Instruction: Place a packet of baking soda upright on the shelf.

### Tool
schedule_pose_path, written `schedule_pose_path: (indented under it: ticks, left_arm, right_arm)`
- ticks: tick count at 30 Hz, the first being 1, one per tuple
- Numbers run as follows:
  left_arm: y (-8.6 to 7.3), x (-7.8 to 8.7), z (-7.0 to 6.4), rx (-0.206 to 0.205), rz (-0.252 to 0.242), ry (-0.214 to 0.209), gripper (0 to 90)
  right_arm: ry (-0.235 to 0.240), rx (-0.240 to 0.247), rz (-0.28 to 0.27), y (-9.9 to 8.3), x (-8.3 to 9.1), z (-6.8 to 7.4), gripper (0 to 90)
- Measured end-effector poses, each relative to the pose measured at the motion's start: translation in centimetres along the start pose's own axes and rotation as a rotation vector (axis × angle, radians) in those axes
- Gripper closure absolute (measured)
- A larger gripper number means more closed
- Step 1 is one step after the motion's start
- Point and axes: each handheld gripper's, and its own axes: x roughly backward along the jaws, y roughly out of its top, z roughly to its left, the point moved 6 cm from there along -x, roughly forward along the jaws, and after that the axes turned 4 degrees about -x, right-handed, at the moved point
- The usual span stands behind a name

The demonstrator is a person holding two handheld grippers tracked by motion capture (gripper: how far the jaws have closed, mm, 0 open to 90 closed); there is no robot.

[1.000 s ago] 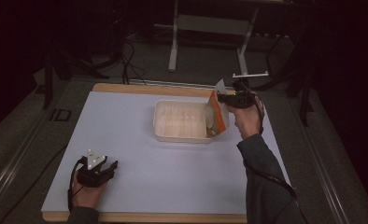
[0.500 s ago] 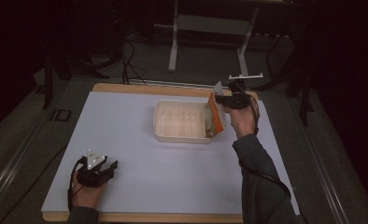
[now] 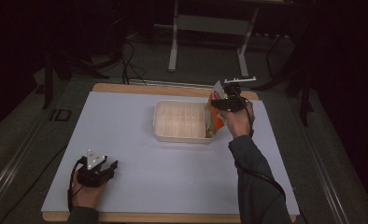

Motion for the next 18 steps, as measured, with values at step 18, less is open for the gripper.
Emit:
schedule_pose_path:
  ticks: [18]
  left_arm:
    - [0.0, 0.0, 0.0, -0.001, -0.002, 0.003, 51.6]
  right_arm:
    - [0.001, 0.026, 0.004, -0.2, 1.7, -0.1, 37.2]
